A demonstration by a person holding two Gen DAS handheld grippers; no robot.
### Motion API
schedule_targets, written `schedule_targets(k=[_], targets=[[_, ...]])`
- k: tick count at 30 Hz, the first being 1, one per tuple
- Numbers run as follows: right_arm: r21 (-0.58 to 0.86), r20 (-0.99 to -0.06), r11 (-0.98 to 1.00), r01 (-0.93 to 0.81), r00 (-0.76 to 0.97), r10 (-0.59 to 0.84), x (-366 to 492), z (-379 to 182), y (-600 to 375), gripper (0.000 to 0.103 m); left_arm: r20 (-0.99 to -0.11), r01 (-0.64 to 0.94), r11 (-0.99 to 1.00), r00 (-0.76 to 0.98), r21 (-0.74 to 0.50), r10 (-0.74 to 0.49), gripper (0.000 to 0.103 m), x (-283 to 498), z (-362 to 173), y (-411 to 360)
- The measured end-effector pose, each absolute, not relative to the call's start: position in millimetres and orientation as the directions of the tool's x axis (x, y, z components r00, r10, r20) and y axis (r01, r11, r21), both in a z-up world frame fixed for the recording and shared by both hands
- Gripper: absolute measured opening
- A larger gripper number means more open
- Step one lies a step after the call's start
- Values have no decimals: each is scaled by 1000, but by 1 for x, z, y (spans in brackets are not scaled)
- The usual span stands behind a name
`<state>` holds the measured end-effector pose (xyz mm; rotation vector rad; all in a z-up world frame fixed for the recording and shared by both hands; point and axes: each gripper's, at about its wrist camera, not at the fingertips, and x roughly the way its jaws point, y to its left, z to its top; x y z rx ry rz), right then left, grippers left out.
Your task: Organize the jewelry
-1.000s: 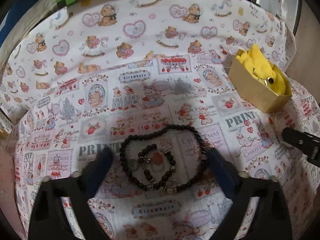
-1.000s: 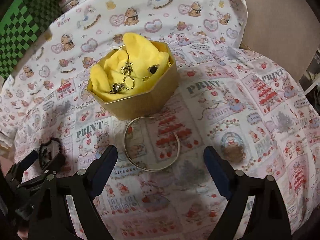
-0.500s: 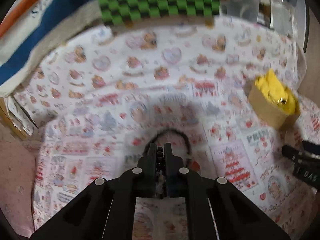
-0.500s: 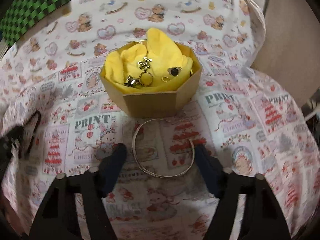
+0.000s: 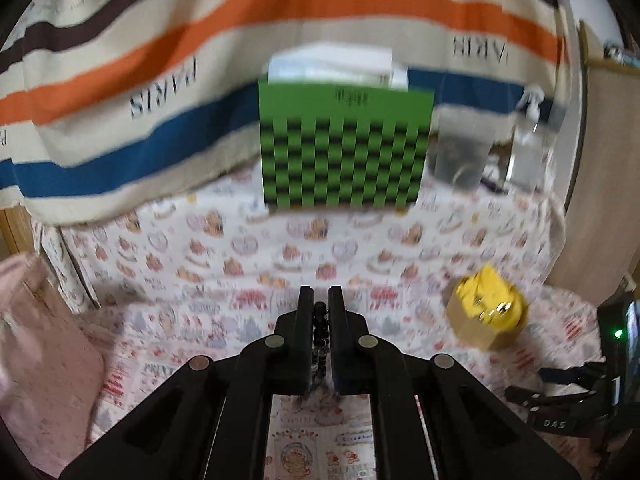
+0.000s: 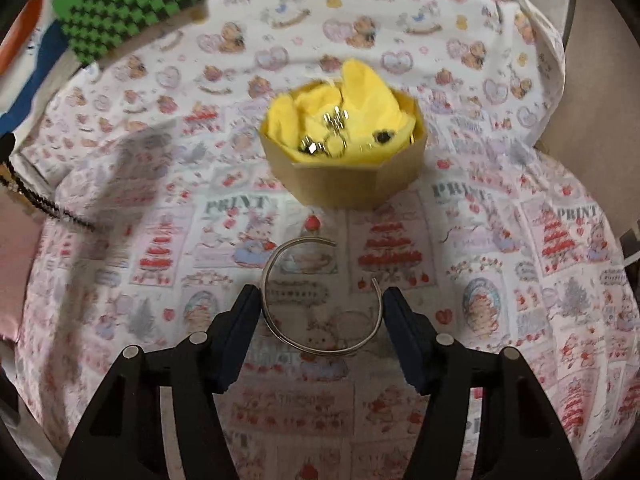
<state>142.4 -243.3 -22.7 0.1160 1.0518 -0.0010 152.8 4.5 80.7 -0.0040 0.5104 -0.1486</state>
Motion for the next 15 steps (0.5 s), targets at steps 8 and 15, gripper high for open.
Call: schedule_targets(k=[8,15], targets=[[215,-790,977,1,588,173,156,31,-262,62,-435,149,989,889,-18,-142,7,144,139,-8],[271,-717,962,-10,665,209,216,33,-282,62,-435,139,990,891,-8,-129,7,154,155,-26]])
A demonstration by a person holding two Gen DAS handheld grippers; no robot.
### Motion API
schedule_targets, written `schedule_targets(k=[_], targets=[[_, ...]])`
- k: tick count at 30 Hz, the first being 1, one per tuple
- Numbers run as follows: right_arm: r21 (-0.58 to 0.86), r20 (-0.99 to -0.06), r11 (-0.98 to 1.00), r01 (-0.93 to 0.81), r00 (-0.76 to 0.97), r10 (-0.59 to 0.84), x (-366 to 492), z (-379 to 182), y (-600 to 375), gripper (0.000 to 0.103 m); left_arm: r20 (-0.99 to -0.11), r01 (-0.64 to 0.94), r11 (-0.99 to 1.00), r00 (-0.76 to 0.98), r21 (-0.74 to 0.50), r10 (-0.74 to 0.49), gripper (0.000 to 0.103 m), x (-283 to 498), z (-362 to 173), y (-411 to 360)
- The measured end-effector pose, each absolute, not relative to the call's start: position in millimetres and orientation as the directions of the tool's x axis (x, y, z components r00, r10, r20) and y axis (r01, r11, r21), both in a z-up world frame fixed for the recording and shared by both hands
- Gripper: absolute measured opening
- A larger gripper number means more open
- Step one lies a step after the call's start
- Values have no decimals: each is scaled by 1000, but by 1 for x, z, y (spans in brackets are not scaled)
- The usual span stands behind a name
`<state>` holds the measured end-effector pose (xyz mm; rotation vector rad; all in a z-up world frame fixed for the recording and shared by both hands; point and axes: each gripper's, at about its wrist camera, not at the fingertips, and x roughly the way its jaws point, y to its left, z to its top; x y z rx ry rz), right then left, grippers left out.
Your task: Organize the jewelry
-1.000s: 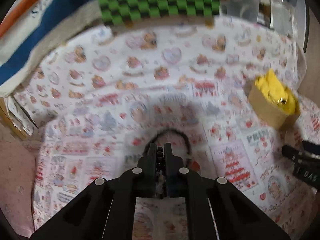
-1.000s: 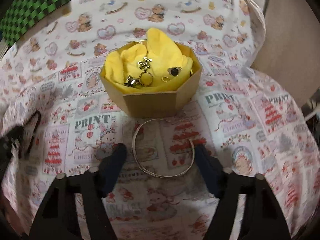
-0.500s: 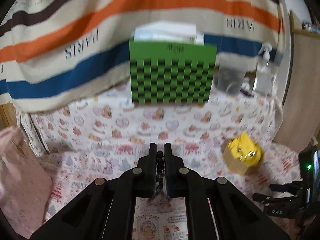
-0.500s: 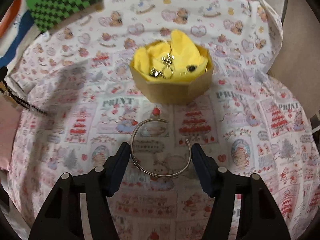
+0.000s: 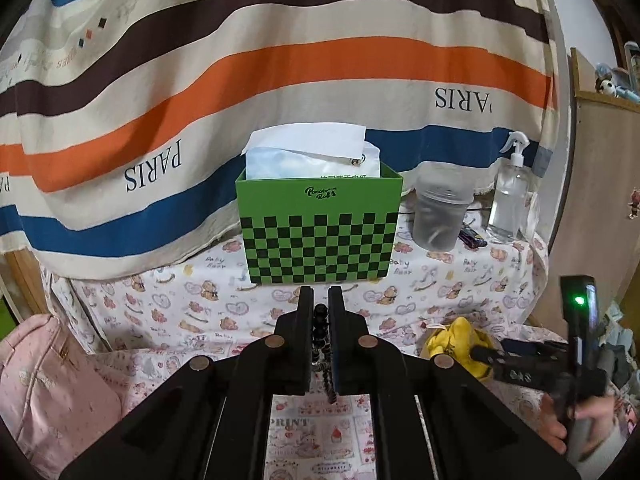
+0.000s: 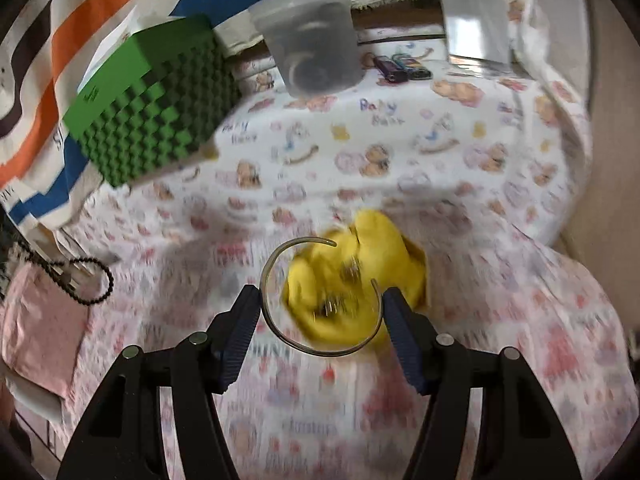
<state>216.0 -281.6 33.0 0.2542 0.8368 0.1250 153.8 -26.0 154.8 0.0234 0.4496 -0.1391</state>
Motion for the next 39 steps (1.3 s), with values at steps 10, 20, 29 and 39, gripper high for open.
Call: schedule_targets(k=[10,20,29,39], targets=[[365,-686,929,-60,657,312,243,6,-305,74,-483,191,982,860,0,-167,7,181,135,-65],[163,-736,959,233,676,-39,227,25,-369,82,-485,343,928,793,-143,-368,7,221,147,-143],[205,-750,912,356,655,-87,228,22,-415,82,-524,389,909,749,-150,-406,7,248,117,-198],[192,-732,924,332,676,-91,223,27,-409,84,-584,319,936,737,-146,-342,45,261,80,-180]])
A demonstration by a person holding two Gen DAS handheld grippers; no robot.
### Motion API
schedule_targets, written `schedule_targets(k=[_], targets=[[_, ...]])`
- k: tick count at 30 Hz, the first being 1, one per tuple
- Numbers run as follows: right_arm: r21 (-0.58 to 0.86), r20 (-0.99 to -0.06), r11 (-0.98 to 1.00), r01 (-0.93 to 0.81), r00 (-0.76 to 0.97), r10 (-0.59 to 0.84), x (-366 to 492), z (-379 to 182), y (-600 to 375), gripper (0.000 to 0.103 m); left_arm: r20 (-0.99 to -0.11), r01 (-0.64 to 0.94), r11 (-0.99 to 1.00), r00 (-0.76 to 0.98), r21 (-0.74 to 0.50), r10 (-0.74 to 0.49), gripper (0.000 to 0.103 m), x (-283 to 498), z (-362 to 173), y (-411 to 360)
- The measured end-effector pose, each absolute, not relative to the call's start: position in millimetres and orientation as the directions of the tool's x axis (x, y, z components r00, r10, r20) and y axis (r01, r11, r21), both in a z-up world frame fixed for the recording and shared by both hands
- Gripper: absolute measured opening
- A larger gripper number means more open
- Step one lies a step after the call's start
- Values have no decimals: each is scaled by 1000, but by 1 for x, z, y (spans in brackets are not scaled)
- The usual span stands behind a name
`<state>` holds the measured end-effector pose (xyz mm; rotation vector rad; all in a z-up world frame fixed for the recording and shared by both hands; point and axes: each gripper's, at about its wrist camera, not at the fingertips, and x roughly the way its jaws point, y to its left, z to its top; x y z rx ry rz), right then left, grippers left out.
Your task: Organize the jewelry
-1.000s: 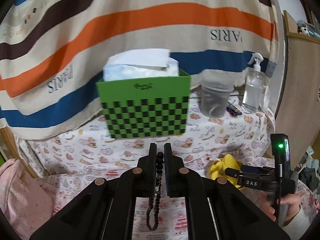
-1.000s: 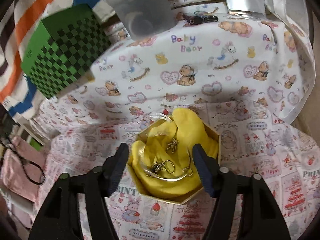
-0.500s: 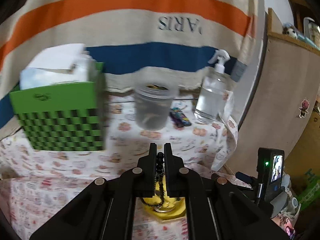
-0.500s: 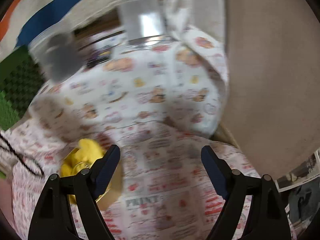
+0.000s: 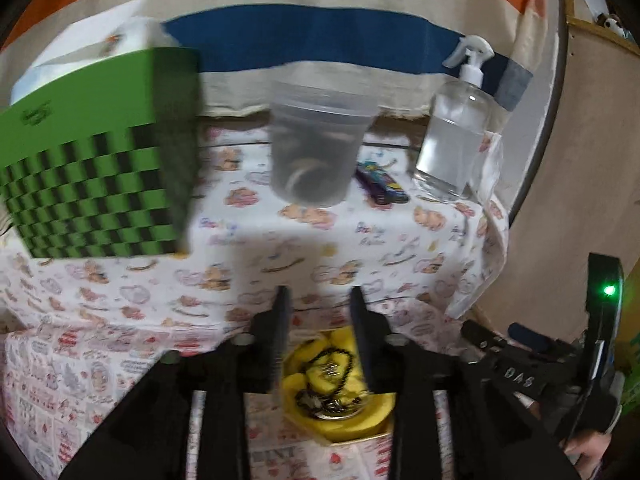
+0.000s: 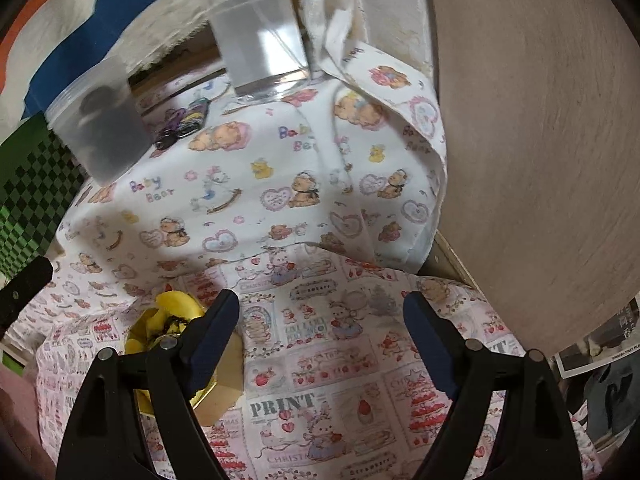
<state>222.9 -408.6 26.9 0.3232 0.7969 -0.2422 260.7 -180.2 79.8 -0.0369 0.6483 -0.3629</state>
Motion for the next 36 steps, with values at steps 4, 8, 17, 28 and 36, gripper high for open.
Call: schedule_targets(k=[4,8,17,28,36], targets=[[174,-720,937,304,689,-90,221,32,-398,85,-549,270,960,793,-73,-264,64,241,75,-156],[175,-692,947,270,717,-77,217,40,-382,88,-543,221,975,814,-36,-205,83,221,61,-128],[-19,-558,997,79,827,-76,189,39,-317,103,-487,168,984,866,63,-116,85,186,27,-79],[10,-398,999,-32,917,33,169,16,-290,103,-337,170,985,928,15,-156,92,160,13,-58],[55,-342,998,-37,938,54,156,12,-288,103,-295,160,986,945,36,-143,103,148,9,-65]])
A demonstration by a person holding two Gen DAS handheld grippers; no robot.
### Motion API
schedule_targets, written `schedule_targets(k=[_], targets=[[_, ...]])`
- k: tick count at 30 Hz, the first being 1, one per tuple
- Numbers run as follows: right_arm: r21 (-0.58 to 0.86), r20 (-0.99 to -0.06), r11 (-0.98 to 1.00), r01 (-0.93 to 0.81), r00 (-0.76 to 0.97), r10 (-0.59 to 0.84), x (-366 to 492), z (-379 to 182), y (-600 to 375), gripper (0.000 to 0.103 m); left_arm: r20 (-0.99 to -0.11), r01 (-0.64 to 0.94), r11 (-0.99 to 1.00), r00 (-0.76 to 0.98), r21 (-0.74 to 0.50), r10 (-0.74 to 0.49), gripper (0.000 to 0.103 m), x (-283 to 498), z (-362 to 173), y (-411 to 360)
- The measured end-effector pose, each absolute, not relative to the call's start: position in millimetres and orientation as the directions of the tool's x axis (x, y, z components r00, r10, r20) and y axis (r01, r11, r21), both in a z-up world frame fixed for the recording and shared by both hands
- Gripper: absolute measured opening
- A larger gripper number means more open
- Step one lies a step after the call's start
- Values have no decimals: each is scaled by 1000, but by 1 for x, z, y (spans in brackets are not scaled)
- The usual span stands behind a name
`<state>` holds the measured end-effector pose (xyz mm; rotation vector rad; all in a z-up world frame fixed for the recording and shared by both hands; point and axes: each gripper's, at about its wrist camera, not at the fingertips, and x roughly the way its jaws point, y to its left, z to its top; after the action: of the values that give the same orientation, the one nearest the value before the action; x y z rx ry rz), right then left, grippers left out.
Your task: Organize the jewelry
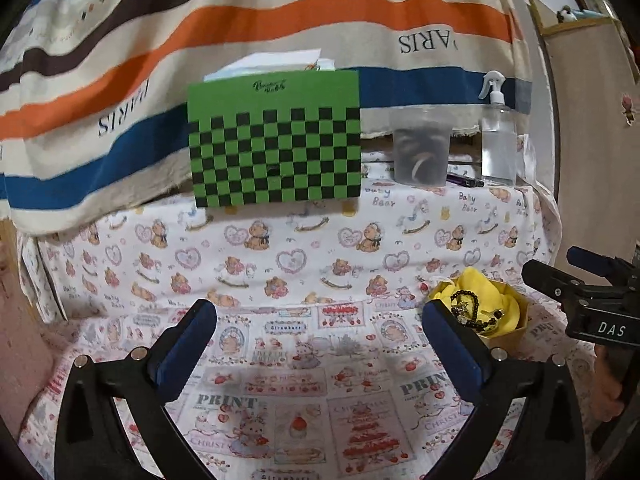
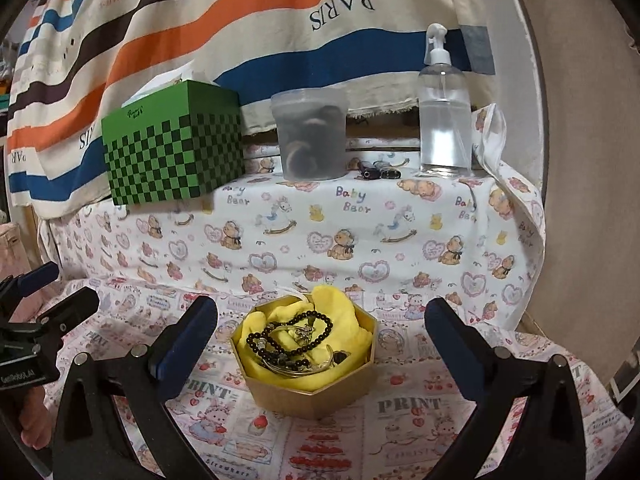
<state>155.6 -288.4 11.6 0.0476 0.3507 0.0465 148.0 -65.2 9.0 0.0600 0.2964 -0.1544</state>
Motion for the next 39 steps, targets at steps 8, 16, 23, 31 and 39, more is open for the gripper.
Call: schedule_targets(k=[8,16,23,31,39], targets=[[27,-331,998,-50,942,56,151,11,-281,103,-281,139,990,951,27,-126,103,145,10,-62],[3,-319,999,-50,946,49,148,12,-277,103,-278,136,991,952,4,-129,103,145,10,-57],[9,-323,999,-48,945,48,150,12,-279,103,-284,134,991,949,-20,-134,103,148,9,-53],[9,-328,999,-45,943,46,150,11,-280,103,-282,126,992,951,-10,-123,103,147,10,-56],[-4,-335,998,-56,941,51,151,10,-278,103,-282,114,993,953,-10,-112,103,147,9,-54]])
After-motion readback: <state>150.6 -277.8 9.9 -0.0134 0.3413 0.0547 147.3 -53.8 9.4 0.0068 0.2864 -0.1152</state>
